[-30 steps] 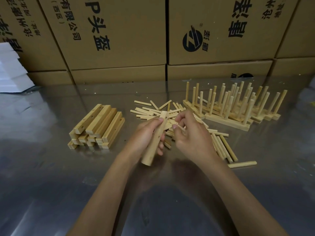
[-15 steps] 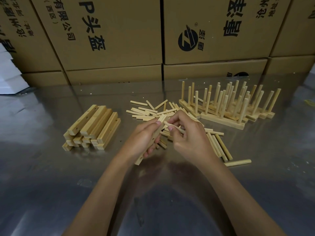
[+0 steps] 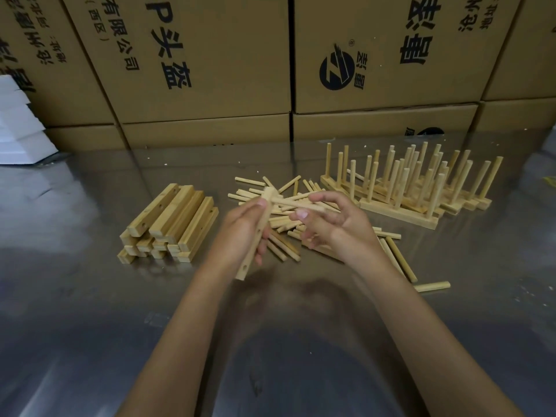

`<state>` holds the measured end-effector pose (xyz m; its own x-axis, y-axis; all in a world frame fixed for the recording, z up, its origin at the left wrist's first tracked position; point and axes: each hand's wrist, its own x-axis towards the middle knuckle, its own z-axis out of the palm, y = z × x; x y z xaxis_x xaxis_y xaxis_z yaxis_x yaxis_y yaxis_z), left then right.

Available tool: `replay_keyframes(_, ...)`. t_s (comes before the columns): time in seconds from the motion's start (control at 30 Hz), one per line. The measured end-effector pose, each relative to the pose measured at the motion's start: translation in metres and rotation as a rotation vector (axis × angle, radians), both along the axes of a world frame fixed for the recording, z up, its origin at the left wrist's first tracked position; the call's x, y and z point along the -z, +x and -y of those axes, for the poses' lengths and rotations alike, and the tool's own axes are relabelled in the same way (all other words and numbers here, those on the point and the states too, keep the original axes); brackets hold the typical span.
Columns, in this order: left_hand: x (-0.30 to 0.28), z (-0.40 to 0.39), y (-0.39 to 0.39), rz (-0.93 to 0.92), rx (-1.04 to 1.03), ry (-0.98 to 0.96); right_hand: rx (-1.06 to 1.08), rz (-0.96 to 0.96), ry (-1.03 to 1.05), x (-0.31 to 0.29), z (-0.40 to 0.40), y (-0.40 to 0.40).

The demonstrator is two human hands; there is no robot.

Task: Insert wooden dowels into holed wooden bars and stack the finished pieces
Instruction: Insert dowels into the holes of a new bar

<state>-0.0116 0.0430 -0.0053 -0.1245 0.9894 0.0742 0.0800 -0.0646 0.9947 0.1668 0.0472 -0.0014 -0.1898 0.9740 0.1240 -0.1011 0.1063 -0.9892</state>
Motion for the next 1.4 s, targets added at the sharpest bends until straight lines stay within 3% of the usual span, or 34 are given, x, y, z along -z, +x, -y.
replay_keyframes(0.07, -0.001, -0.004, -0.012, 0.106, -0.109, -0.032, 0.071, 0.17, 0.054, 0.008, -0.001, -0.004)
replay_keyframes(0.23, -0.001, -0.009, -0.026, 0.211, -0.275, -0.123, 0.24, 0.931, 0.572, 0.043, 0.004, -0.03)
replay_keyframes(0.37, 0.001, -0.01, -0.024, 0.293, -0.253, -0.179, 0.234, 1.072, 0.596, 0.049, 0.002, -0.037)
replay_keyframes(0.47, 0.001, -0.012, -0.026, 0.343, -0.216, -0.218, 0.276, 0.969, 0.554, 0.043, 0.005, -0.034)
replay_keyframes(0.63, 0.005, -0.014, -0.027, 0.368, -0.134, -0.224, 0.154, 0.298, 0.206, 0.02, 0.013, -0.025)
replay_keyframes(0.73, 0.006, -0.014, -0.025, 0.366, -0.126, -0.224, 0.081, 0.134, 0.202, 0.011, 0.017, -0.025)
replay_keyframes(1.07, 0.008, -0.014, -0.018, 0.223, -0.101, -0.228, 0.06, 0.225, 0.332, 0.015, 0.02, -0.027)
replay_keyframes(1.4, 0.008, -0.015, -0.015, 0.257, -0.103, -0.206, 0.066, 0.173, 0.225, 0.02, 0.013, -0.024)
